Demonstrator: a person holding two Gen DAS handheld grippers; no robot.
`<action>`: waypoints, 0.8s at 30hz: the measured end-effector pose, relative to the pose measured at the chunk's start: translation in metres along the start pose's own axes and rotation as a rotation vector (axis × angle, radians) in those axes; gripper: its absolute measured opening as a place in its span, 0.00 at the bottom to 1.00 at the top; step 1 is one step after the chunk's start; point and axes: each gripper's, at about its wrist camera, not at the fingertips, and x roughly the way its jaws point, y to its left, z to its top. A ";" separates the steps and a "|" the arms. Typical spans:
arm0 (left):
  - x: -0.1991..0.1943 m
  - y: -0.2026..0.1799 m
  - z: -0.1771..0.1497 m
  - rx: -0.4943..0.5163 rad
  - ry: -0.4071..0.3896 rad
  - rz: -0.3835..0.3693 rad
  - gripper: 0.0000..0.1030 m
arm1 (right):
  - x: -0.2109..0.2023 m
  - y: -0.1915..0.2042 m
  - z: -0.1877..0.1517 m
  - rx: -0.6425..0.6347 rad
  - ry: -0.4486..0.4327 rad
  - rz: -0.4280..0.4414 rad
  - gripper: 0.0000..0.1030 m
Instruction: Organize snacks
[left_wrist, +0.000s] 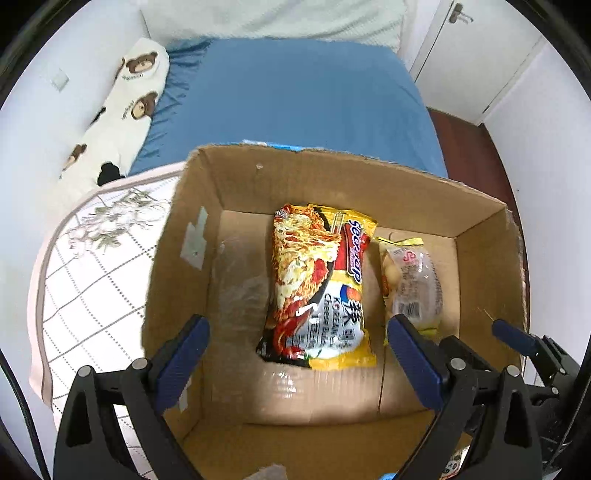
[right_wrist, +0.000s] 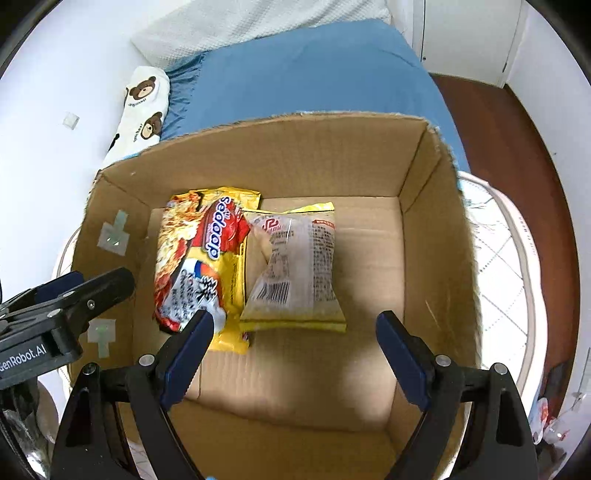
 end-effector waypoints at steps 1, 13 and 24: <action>-0.008 0.000 -0.002 0.001 -0.013 0.000 0.96 | -0.006 0.001 -0.004 -0.004 -0.011 -0.001 0.89; -0.082 -0.002 -0.045 0.031 -0.172 -0.003 0.96 | -0.083 0.010 -0.051 -0.002 -0.151 -0.009 0.89; -0.121 0.010 -0.108 0.042 -0.268 0.014 0.96 | -0.128 0.004 -0.107 0.061 -0.223 0.064 0.89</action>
